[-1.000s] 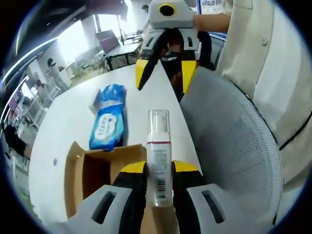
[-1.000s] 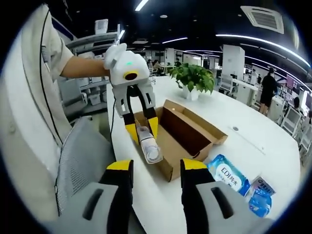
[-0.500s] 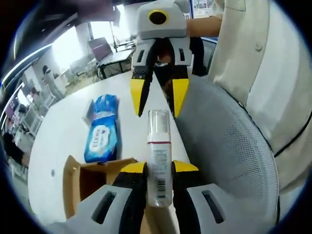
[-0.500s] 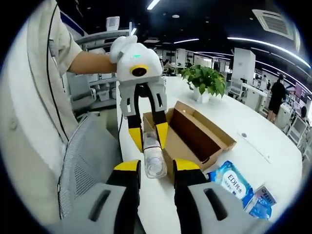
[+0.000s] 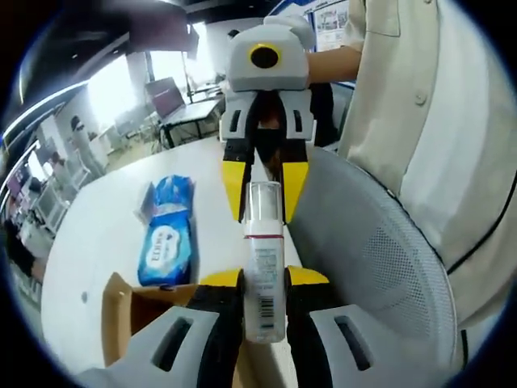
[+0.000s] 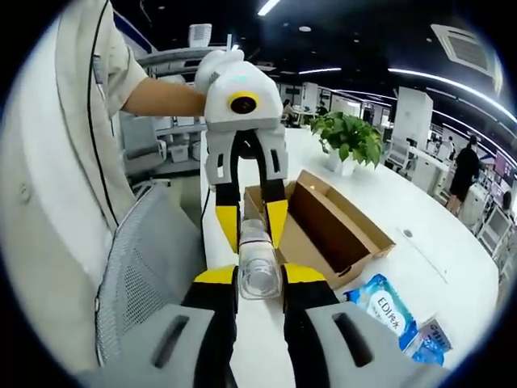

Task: Operate the shoe box by opening the lid, removing the specified soft item, and placing it in the target area until the item is outside and the box remains undamaged.

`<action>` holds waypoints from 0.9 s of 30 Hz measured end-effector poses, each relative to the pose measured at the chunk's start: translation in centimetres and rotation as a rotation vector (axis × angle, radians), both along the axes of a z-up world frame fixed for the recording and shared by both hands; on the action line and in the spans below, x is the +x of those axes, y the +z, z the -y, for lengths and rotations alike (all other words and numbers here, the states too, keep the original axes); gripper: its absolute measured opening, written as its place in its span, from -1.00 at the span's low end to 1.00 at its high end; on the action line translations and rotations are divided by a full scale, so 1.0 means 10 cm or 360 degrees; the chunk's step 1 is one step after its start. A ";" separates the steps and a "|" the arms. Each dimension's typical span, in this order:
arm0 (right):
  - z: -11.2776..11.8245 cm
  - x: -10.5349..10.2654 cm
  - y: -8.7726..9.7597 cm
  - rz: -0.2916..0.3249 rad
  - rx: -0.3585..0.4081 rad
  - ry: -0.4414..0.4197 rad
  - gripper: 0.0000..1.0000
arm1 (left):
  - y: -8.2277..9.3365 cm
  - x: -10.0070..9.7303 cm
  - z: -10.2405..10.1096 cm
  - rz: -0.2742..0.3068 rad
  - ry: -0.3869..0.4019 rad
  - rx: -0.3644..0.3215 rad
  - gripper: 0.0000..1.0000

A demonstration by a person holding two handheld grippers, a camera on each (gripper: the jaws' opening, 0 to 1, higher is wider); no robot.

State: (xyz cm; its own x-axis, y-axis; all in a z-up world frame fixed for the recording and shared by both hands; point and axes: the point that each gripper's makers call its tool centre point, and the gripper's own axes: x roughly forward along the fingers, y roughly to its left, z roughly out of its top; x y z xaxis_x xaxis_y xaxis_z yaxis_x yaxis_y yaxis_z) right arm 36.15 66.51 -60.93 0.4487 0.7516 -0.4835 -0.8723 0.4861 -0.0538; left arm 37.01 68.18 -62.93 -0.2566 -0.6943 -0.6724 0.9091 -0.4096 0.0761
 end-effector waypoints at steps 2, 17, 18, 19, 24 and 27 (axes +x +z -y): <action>0.00 0.00 0.00 0.0008 -0.0006 0.0002 -0.64 | 0.00 0.00 0.00 0.0005 -0.0003 -0.0004 -0.66; 0.03 0.02 0.05 0.0022 -0.0020 -0.0005 -0.66 | 0.01 0.02 0.09 0.0033 -0.0007 -0.0042 -0.65; 0.04 0.03 0.05 0.0022 -0.0030 -0.0006 -0.66 | 0.01 0.02 0.09 0.0033 -0.0004 -0.0043 -0.65; 0.04 0.03 0.05 0.0021 -0.0032 -0.0007 -0.66 | 0.01 0.02 0.09 0.0036 -0.0002 -0.0044 -0.65; 0.04 0.03 0.03 0.0021 -0.0057 0.0009 -0.67 | -0.02 0.02 0.10 0.0061 -0.0008 -0.0038 -0.64; 0.03 0.04 0.02 0.0018 -0.0062 0.0010 -0.68 | -0.03 0.03 0.09 0.0071 0.0000 -0.0033 -0.64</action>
